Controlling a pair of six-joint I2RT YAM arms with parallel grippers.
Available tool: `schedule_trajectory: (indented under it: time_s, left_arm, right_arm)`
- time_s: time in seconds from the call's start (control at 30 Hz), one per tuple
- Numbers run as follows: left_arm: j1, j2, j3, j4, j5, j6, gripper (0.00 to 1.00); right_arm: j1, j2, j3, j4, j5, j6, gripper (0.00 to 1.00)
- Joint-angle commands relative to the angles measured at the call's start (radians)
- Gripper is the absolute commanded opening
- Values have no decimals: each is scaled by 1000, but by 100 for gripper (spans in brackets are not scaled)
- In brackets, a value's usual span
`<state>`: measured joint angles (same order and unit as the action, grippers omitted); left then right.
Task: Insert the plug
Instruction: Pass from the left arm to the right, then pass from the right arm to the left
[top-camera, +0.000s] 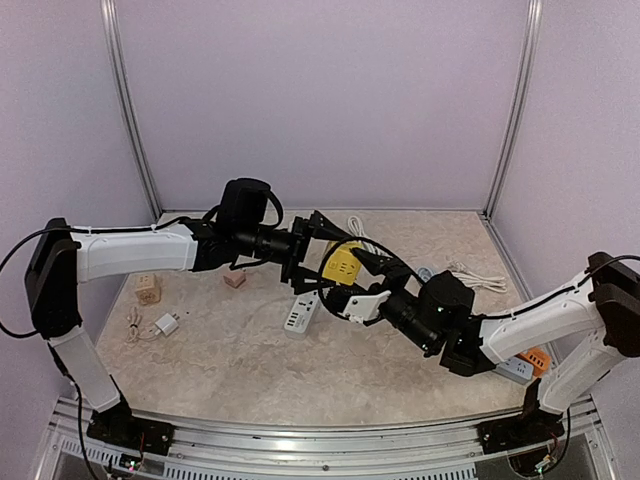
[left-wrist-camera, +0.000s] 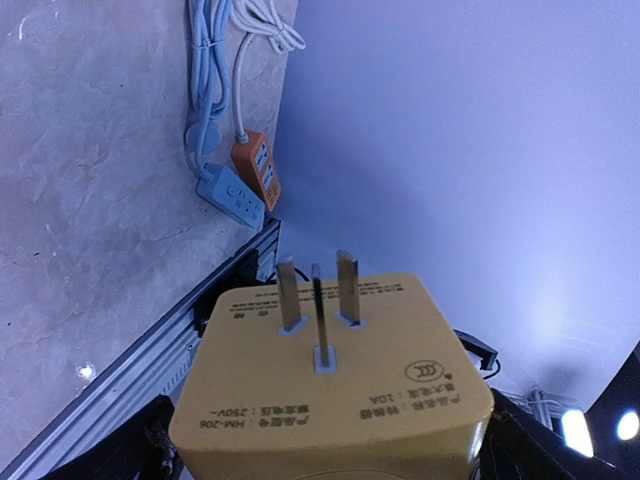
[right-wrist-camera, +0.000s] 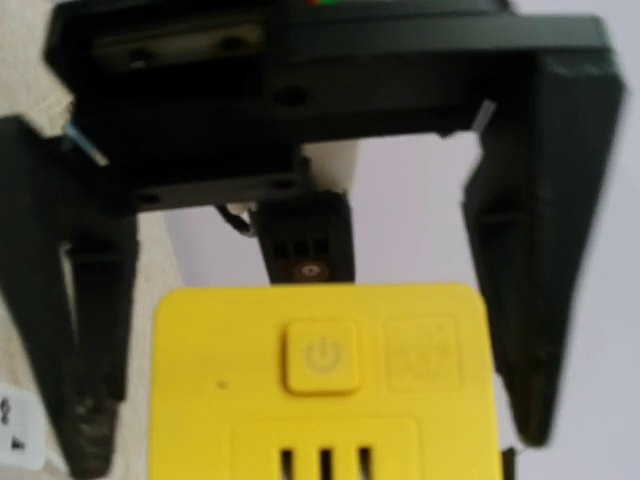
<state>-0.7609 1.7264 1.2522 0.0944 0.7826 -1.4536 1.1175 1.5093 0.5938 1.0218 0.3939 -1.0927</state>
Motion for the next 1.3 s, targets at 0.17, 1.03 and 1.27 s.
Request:
schedule_trajectory:
  time_s: [0.17, 1.03, 1.27]
  left_arm:
    - [37, -156, 4, -54, -41, 209, 99]
    - [-183, -411, 35, -192, 52, 1430, 99]
    - [-269, -333, 129, -290, -36, 1523, 99]
  right_arm:
    - [3, -186, -23, -42, -60, 174, 20]
    - [-93, -658, -145, -23, -707, 1285, 18]
    - [-102, -607, -166, 109, -748, 1401, 18]
